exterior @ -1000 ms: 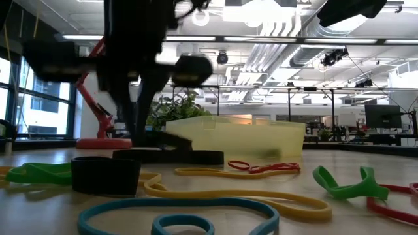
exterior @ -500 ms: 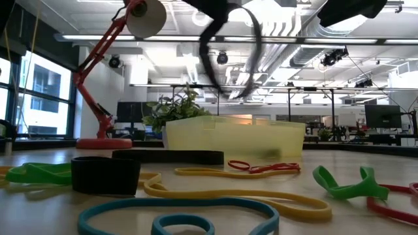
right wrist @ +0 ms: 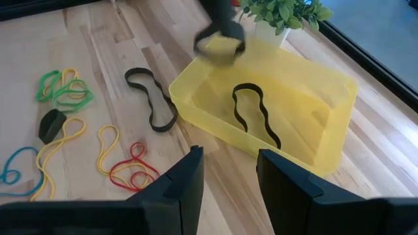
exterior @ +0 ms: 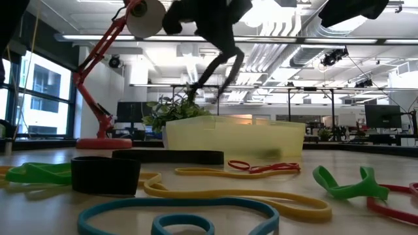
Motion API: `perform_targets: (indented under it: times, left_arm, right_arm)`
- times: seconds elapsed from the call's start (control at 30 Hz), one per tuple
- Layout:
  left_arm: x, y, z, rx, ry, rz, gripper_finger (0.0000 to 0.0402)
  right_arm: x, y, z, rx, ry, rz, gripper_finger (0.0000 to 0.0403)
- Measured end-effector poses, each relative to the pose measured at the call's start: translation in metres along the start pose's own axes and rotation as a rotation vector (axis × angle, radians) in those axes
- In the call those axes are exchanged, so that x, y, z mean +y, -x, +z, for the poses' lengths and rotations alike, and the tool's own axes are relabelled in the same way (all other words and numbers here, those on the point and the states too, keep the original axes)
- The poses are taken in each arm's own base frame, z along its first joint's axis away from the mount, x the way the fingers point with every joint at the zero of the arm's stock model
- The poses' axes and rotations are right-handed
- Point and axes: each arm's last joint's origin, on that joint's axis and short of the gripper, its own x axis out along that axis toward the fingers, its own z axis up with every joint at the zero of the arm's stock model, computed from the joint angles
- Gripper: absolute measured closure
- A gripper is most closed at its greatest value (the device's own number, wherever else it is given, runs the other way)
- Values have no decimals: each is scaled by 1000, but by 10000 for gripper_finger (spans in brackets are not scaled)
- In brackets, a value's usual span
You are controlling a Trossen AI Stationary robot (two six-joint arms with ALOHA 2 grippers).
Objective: Pick and place rubber bands into bin
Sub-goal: Put the black rubber band into the transparent yellow bin
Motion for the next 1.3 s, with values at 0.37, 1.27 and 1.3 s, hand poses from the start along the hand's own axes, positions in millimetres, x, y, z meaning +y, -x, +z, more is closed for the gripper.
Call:
perform_targets:
  times: [0.37,1.27,1.3]
  left_arm:
    - [8,-21,-40,39,74,-62,401]
    - [-30,-33,-41,-22,178,-302,222]
    - [-36,-30,-36,-17,167,-329,221]
  right_arm:
    - [0,0,0,-2,-4,3,269]
    - [5,4,-9,173,-49,122,269]
    - [5,5,-9,163,-52,115,269]
